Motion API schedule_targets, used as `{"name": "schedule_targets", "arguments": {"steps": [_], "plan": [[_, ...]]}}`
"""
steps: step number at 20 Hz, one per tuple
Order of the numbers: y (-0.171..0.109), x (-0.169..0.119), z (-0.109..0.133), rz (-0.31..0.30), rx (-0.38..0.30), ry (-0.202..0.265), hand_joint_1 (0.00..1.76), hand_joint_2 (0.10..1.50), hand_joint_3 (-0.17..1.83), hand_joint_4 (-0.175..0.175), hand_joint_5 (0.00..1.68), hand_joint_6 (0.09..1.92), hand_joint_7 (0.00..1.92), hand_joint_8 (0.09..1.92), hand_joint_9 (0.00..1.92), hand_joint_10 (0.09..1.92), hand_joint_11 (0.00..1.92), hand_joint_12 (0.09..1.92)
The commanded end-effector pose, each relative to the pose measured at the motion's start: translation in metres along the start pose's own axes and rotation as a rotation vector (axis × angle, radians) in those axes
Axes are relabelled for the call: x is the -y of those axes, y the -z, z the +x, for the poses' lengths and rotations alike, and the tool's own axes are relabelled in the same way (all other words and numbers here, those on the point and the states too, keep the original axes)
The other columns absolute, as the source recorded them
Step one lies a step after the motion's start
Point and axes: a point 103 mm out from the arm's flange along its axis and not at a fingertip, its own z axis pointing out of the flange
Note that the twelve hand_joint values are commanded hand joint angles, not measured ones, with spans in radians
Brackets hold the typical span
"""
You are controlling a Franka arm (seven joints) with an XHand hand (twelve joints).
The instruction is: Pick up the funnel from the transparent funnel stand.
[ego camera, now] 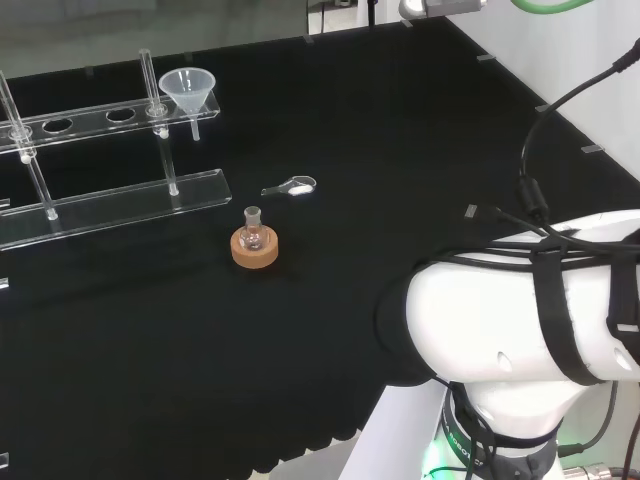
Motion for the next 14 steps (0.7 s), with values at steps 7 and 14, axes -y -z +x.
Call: {"name": "schedule_targets", "arguments": {"steps": [7,14], "plan": [[0.004,-0.003,0.005,-0.005,0.019,-0.031,0.00,1.10,0.52,0.050,0.08,0.09,0.00,0.27,0.05,0.59,0.00,1.31],[-0.003,-0.011,0.007,0.016,0.033,-0.059,0.00,1.11,0.48,0.050,0.09,0.09,0.00,0.28,0.06,0.59,0.00,1.31]]}}
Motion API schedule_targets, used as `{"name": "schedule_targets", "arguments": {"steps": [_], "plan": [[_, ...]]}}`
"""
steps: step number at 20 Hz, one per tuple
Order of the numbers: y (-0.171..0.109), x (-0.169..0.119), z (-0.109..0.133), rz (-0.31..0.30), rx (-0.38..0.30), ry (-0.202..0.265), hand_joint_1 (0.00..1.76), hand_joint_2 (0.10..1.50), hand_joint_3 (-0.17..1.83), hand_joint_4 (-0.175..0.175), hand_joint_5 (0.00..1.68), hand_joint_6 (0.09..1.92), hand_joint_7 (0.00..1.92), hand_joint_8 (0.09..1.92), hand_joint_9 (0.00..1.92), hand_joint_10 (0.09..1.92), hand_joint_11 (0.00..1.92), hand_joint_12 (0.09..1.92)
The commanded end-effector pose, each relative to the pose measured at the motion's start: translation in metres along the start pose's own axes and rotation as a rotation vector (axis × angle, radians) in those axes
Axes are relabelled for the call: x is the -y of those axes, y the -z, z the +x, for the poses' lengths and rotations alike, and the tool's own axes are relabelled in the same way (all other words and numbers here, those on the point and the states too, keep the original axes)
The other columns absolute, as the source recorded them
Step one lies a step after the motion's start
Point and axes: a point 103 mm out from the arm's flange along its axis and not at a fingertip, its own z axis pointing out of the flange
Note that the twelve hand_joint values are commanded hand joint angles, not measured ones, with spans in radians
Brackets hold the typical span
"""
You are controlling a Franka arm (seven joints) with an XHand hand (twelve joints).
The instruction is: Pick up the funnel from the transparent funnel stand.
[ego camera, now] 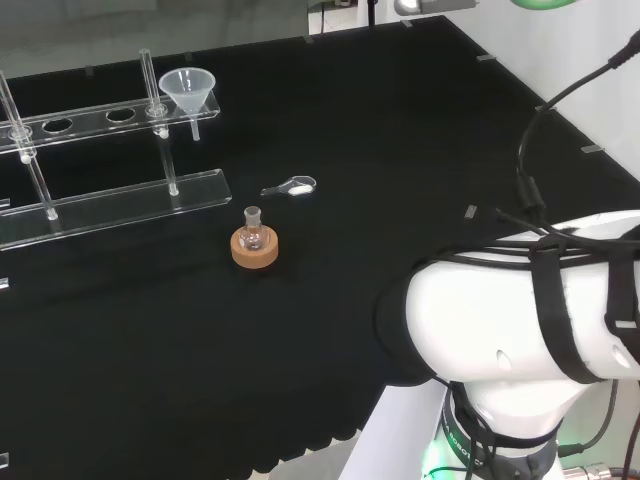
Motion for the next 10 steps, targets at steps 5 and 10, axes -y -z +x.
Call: {"name": "schedule_targets", "arguments": {"steps": [5,10], "plan": [[-0.012,-0.016,0.007,0.025,0.020,-0.041,0.00,1.12,0.48,0.049,0.10,0.09,0.00,0.28,0.06,0.60,0.00,1.31],[-0.022,-0.026,0.016,0.047,0.037,-0.046,0.00,1.12,0.45,0.049,0.10,0.09,0.00,0.31,0.08,0.60,0.00,1.31]]}}
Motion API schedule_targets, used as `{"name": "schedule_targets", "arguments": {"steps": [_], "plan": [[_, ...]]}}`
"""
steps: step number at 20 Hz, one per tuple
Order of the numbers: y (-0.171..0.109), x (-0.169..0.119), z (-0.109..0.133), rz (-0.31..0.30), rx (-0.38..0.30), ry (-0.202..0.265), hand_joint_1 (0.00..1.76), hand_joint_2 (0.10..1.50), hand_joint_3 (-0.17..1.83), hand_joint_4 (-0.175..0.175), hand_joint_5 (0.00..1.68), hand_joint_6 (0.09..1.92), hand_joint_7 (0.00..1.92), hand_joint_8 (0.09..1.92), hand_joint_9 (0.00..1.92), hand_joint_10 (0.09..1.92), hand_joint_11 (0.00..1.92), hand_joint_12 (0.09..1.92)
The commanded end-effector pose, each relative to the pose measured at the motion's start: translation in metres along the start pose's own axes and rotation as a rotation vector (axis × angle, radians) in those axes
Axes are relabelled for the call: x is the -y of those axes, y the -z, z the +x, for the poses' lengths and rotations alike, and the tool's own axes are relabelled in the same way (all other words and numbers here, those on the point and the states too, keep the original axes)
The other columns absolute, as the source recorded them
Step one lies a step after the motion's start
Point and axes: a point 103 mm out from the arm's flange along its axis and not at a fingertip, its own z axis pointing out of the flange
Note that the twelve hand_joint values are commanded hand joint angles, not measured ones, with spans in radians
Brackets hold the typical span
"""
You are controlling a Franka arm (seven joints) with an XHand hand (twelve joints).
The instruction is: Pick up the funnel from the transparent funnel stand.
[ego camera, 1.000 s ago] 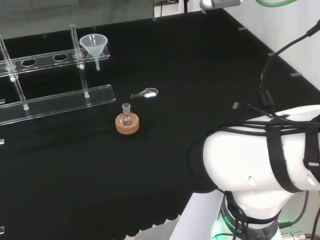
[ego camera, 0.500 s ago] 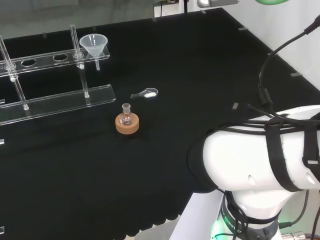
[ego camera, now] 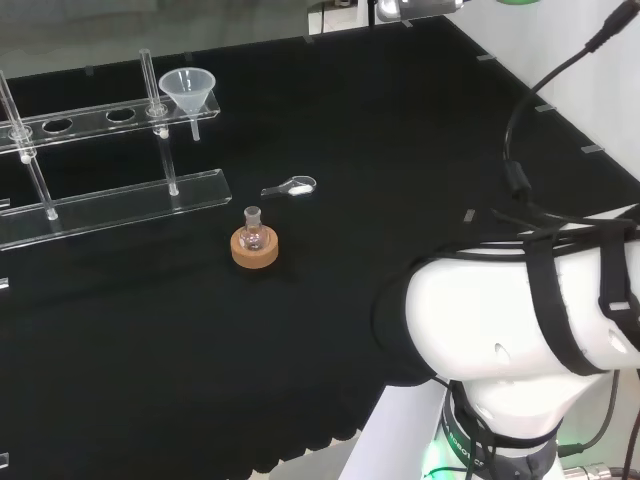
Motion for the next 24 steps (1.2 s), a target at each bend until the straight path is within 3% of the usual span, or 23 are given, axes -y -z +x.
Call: {"name": "schedule_targets", "arguments": {"steps": [1,8,11,17,24], "plan": [[-0.011,-0.014,0.012,0.016,0.017,-0.006,0.00,1.12,0.44,0.048,0.10,0.09,0.00,0.32,0.09,0.60,0.00,1.32],[-0.026,-0.050,0.042,0.044,0.049,0.048,0.01,1.12,0.38,0.043,0.11,0.09,0.07,0.42,0.12,0.63,0.00,1.35],[-0.034,-0.074,0.059,0.034,0.050,0.083,0.10,1.08,0.33,0.038,0.14,0.09,0.12,0.48,0.18,0.66,0.01,1.38],[-0.056,-0.111,0.094,0.109,0.084,0.130,0.32,0.97,0.27,0.034,0.17,0.09,0.16,0.58,0.27,0.69,0.07,1.41],[-0.082,-0.138,0.134,0.178,0.120,0.187,0.46,0.91,0.24,0.038,0.17,0.09,0.11,0.61,0.27,0.70,0.15,1.46]]}}
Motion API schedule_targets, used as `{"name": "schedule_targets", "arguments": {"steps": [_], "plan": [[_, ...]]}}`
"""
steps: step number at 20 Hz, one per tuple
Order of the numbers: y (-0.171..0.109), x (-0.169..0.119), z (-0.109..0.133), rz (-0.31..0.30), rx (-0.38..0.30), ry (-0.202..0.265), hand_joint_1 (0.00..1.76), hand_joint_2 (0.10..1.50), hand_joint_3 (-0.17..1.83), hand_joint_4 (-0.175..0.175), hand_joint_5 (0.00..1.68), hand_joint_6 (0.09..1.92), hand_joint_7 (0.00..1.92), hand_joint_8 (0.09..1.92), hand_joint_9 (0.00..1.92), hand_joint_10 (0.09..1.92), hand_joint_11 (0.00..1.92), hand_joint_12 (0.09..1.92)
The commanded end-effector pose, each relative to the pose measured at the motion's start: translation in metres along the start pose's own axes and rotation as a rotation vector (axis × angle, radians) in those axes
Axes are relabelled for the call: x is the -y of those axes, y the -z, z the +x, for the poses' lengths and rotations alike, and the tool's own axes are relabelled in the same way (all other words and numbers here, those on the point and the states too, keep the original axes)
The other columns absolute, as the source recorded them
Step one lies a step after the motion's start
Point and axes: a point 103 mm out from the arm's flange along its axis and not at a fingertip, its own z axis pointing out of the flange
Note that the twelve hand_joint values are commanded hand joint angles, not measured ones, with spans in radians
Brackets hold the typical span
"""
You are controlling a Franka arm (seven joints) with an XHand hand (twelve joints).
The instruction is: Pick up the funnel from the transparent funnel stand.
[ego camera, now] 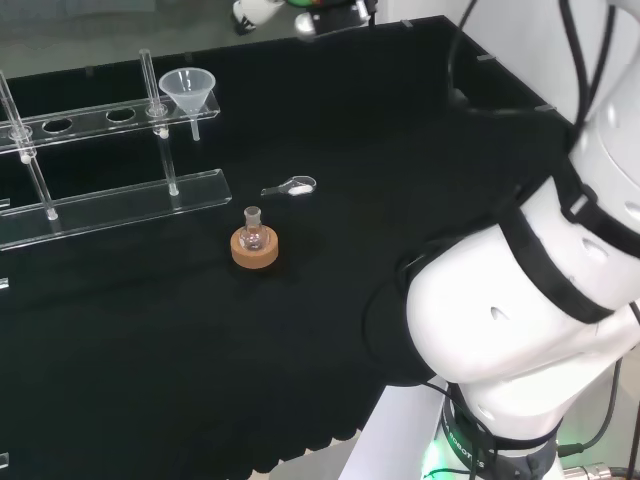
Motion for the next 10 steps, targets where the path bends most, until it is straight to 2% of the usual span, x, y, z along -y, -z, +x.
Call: {"name": "schedule_targets", "arguments": {"steps": [1,6,8,10], "plan": [[-0.016,-0.047,0.058,0.064,0.044,0.096,0.47,0.90,0.24,0.038,0.17,0.09,0.11,0.61,0.27,0.70,0.16,1.46],[-0.029,-0.062,0.080,0.151,0.058,0.122,0.50,0.84,0.22,0.036,0.14,0.09,0.03,0.63,0.23,0.72,0.18,1.48],[-0.032,-0.065,0.090,0.139,0.058,0.133,0.51,0.82,0.22,0.033,0.13,0.09,0.01,0.63,0.22,0.72,0.18,1.49],[-0.033,-0.070,0.099,0.159,0.071,0.131,0.52,0.81,0.21,0.027,0.13,0.09,0.00,0.64,0.22,0.73,0.20,1.50]]}}
